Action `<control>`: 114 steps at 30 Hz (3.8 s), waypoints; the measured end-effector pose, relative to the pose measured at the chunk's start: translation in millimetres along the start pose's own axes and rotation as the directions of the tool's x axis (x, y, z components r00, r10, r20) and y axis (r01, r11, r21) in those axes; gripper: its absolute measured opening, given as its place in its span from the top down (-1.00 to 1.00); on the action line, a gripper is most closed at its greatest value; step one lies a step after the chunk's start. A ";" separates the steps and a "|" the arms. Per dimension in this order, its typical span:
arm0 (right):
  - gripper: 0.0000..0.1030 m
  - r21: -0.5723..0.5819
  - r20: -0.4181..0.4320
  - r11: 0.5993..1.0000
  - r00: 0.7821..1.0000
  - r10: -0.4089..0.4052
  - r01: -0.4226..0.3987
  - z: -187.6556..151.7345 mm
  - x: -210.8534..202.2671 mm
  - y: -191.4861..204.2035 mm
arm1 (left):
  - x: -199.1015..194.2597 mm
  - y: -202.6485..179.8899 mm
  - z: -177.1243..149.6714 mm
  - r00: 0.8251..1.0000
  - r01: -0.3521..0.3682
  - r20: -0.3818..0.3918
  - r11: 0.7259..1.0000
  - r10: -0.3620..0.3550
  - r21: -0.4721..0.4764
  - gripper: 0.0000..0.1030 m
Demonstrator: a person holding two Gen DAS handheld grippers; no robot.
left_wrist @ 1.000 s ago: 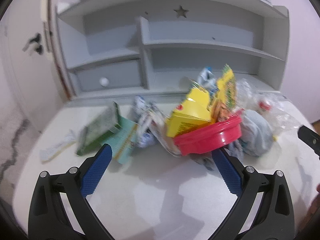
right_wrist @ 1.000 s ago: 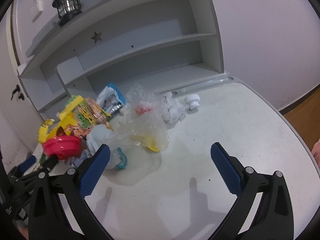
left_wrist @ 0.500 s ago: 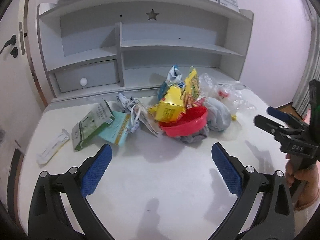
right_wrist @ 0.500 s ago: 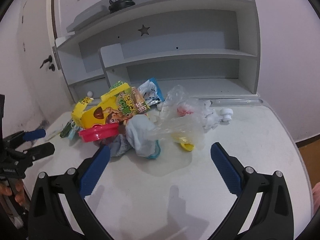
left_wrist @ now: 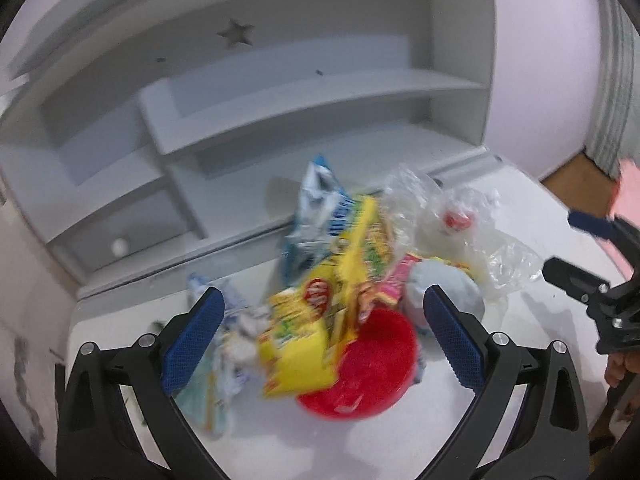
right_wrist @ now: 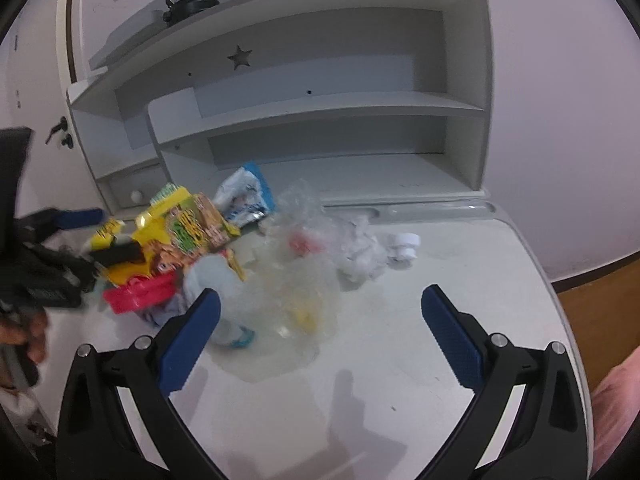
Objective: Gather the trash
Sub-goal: 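Grasp the clear plastic bag with the right tool while the left tool grasps the yellow snack box, then carry the plastic bag and yellow snack box over the black bin with both tools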
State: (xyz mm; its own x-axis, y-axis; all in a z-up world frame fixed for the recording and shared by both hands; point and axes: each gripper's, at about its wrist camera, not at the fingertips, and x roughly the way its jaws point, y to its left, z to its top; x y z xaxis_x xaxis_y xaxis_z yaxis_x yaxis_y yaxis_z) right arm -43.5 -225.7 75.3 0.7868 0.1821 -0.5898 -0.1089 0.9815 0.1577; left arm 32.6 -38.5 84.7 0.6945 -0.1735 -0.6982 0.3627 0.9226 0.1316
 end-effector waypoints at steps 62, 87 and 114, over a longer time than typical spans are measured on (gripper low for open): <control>0.82 0.000 -0.065 1.000 0.998 0.016 -0.016 -8.1 9.7 1.3 | -56.5 -21.5 -47.6 0.999 0.045 -0.038 0.986 -0.039 0.159 -0.48; 0.82 -0.011 0.111 0.999 0.993 -0.031 0.032 12.7 -83.7 -32.3 | -87.3 -49.2 26.8 0.966 0.191 0.156 0.976 -0.206 0.105 0.94; 0.82 0.578 -0.602 0.674 0.798 -0.030 0.461 -448.3 -123.2 -356.9 | 167.8 -570.5 -210.2 0.435 0.789 -0.816 0.597 -0.382 0.141 0.94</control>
State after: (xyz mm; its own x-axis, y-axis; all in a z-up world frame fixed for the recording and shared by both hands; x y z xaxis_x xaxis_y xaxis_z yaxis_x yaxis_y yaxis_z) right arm -374.0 -571.5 -263.4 0.2657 0.1515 -0.9521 0.6403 0.7106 0.2918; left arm -188.4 -521.5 -255.5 -0.3435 -0.1464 -0.9277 0.8526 0.3656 -0.3734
